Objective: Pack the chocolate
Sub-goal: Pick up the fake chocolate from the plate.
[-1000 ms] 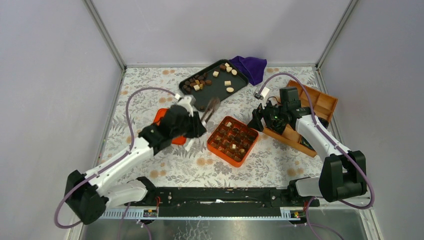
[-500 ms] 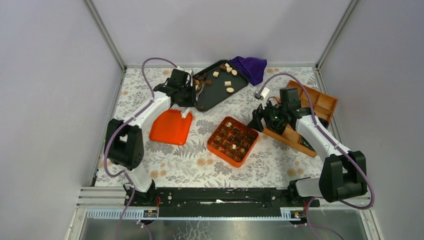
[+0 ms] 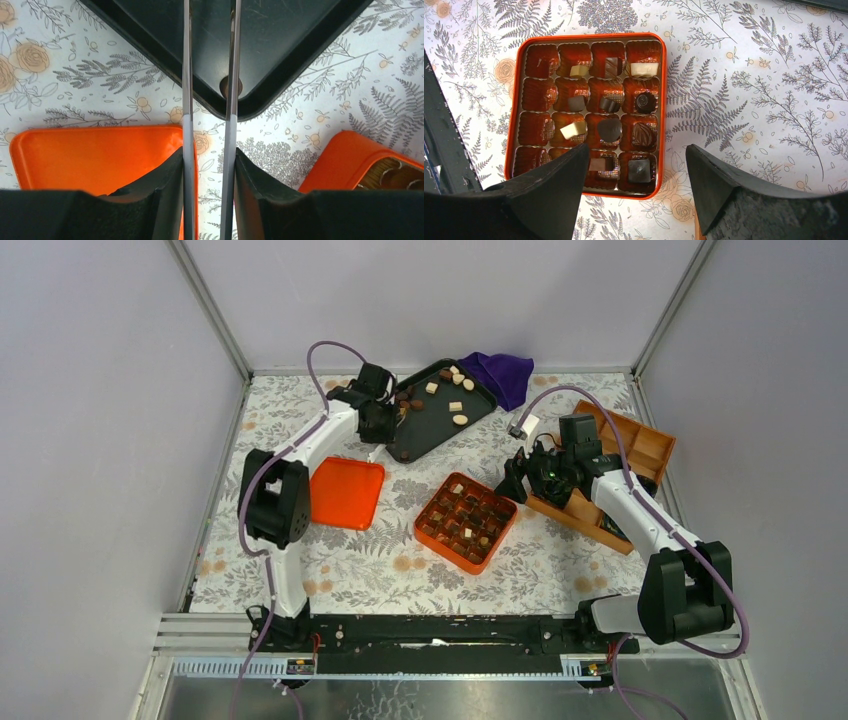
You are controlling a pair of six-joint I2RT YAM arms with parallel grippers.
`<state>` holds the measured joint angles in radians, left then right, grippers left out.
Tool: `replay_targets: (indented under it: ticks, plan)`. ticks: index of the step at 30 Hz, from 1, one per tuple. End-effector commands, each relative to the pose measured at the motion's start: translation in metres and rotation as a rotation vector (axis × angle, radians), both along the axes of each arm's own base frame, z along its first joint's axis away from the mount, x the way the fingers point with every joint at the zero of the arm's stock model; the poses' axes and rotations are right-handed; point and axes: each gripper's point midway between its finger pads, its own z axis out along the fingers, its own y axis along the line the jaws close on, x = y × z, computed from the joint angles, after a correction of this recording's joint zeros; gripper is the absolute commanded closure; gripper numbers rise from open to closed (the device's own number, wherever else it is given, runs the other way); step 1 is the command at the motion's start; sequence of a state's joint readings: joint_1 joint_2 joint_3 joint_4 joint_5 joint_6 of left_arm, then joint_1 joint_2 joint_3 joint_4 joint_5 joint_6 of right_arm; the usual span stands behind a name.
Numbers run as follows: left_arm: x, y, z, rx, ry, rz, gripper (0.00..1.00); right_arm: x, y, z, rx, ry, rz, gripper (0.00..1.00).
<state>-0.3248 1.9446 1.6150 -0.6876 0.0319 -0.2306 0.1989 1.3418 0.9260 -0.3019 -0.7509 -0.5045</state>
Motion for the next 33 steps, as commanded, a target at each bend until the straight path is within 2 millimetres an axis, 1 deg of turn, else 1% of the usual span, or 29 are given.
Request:
replay_targets:
  ticks: [1,6,11,17,24,27,31,33]
  plan:
    - [0.023,0.007,0.016,0.047,-0.059,0.003,0.58,0.005,0.002,0.013,0.015,-0.056,0.017,0.21]
    - [0.033,0.006,0.016,0.056,-0.059,0.01,0.58,0.005,0.001,0.012,0.01,-0.056,0.016,0.21]
    - [0.037,0.009,0.009,0.075,-0.044,0.021,0.57,0.005,0.001,0.013,0.01,-0.059,0.016,0.21]
    - [0.042,0.013,0.005,0.093,-0.038,0.034,0.56,0.005,0.001,0.013,0.01,-0.059,0.016,0.21]
    - [0.046,0.008,0.002,0.086,-0.012,0.012,0.57,0.005,0.001,0.012,0.007,-0.061,0.016,0.21]
    - [0.044,0.004,0.001,0.066,0.005,0.003,0.6,0.005,0.001,0.012,0.008,-0.06,0.017,0.21]
    - [0.041,0.002,0.004,0.053,0.007,0.005,0.69,0.005,0.001,0.013,0.008,-0.061,0.016,0.2]
    - [0.039,0.003,0.004,0.054,0.009,0.006,0.72,0.005,0.0,0.013,0.008,-0.062,0.016,0.21]
